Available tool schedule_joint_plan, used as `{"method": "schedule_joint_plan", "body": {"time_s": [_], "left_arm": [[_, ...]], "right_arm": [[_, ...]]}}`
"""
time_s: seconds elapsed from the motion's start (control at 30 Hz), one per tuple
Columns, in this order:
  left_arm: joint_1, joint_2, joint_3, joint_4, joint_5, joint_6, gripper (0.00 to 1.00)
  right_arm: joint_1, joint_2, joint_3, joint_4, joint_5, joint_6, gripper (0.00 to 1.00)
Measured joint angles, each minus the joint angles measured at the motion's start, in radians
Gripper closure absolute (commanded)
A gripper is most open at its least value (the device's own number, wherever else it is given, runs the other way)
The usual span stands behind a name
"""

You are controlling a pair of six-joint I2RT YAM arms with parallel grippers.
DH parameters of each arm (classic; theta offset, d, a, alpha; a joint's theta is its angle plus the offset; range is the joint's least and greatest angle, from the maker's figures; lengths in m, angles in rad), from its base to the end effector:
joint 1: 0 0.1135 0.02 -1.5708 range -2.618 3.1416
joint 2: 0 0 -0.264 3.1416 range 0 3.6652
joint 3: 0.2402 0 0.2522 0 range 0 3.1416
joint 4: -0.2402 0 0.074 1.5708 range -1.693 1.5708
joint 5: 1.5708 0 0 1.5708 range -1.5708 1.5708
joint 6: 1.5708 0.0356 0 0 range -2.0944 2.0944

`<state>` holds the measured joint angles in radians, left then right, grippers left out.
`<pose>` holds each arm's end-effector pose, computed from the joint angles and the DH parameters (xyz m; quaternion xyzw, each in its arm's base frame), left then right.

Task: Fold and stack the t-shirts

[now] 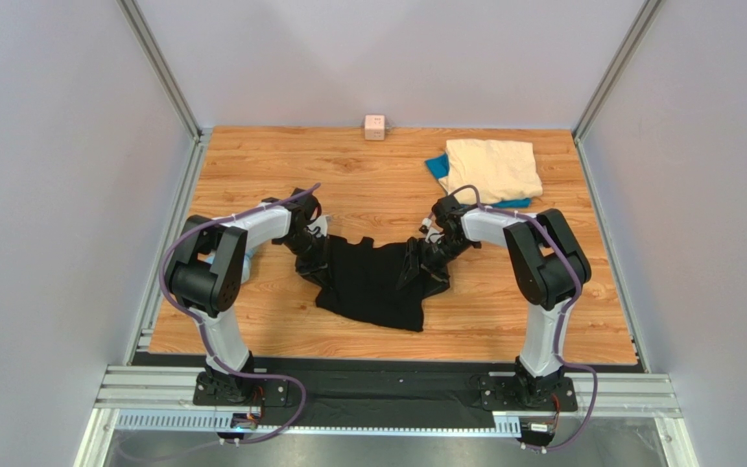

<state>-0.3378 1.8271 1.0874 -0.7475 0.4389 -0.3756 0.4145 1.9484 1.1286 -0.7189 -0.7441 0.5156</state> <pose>0.2942 -0.1194 0.1422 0.0093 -0.9752 0.2181 0.0377 0.2938 0.1556 0.1206 -0.0412 -0.9306 -0.3316 0.1496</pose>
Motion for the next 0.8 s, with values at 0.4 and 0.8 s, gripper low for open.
{"method": "schedule_joint_plan", "body": {"time_s": [0.4,0.8], "left_arm": [[0.001,-0.01,-0.014,0.002,-0.001,-0.003,0.8],[0.005,-0.021,-0.035,0.007,0.001,-0.008,0.8]], "right_arm": [[0.016,0.046,0.043,0.029,-0.035,0.051,0.32],[0.03,0.112,0.135,0.061,-0.021,0.08,0.47]]}}
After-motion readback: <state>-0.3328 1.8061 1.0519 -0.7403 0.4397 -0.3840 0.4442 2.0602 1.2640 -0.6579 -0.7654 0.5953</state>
